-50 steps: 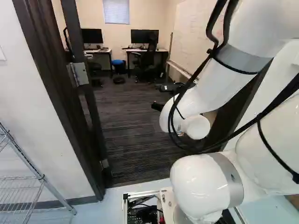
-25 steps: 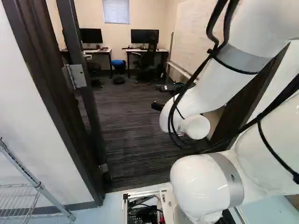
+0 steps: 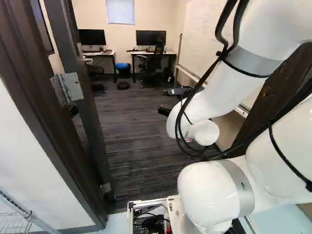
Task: Open the door and move inside
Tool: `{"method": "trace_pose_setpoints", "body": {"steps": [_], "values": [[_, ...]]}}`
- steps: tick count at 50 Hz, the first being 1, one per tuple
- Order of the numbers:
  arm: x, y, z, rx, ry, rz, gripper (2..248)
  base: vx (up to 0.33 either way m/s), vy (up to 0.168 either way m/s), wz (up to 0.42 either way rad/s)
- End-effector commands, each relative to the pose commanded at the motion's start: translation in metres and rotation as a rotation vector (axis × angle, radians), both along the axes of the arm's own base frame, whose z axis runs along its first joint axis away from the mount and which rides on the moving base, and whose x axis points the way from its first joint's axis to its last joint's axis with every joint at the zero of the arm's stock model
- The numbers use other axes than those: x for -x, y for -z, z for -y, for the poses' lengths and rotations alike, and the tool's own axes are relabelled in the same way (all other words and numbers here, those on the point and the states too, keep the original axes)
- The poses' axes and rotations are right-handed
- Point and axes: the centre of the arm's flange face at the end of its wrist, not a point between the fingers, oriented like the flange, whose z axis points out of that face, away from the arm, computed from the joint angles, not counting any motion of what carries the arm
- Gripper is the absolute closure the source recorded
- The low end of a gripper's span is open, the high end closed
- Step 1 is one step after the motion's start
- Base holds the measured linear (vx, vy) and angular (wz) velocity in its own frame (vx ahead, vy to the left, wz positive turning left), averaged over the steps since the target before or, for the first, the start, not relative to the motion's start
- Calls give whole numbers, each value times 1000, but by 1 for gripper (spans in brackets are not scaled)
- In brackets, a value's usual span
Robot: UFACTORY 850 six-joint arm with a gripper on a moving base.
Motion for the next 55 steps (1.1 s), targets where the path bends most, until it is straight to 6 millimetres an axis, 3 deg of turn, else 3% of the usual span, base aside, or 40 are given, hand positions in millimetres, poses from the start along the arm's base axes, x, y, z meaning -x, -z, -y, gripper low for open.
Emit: {"method": "trace_pose_setpoints", "body": {"steps": [55], "values": [[0,0,0,0,0,0,3,189,4,-12]]}}
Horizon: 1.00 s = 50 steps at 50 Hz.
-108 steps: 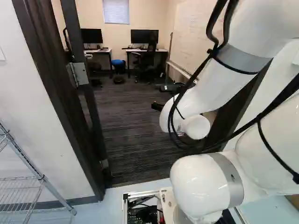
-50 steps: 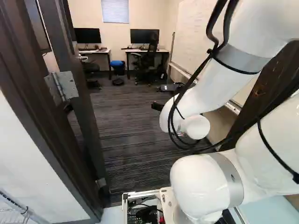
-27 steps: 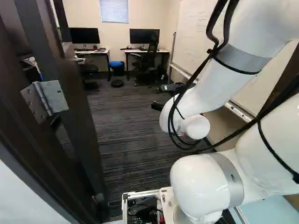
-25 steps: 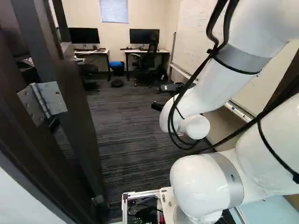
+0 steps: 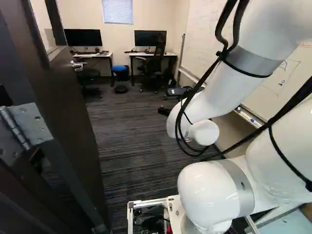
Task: Open the door and move inside
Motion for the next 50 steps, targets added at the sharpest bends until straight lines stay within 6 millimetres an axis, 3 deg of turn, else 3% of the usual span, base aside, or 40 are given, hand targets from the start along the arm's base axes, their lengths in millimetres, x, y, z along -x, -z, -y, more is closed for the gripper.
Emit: {"method": "trace_pose_setpoints", "body": {"steps": [50], "values": [[0,0,0,0,0,0,3,172,4,-9]]}}
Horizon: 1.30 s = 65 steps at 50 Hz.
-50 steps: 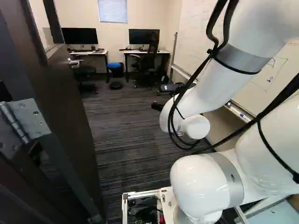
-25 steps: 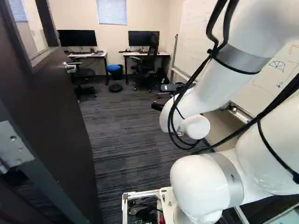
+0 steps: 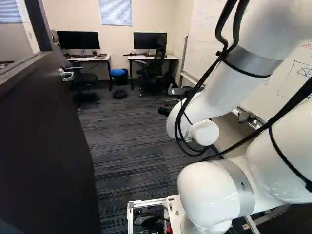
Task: Open the door and move inside
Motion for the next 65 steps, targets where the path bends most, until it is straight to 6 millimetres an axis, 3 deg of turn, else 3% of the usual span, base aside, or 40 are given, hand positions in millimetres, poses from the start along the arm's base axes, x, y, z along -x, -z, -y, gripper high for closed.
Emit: {"method": "trace_pose_setpoints", "body": {"steps": [65], "values": [[0,0,0,0,0,0,3,189,5,-7]]}}
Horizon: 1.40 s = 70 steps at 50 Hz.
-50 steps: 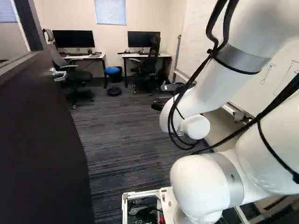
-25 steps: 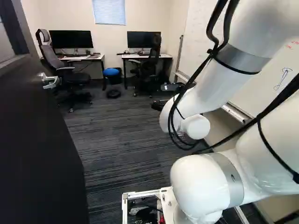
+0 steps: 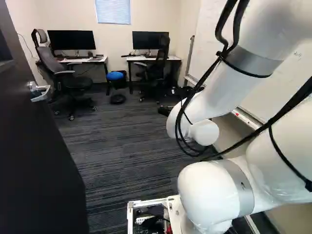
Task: Open the door and move inside
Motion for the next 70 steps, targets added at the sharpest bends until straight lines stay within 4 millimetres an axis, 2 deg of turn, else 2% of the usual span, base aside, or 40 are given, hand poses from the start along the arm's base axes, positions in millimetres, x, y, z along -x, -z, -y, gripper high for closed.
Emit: {"method": "trace_pose_setpoints", "body": {"steps": [70], "values": [[0,0,0,0,0,0,3,201,7,-18]]}}
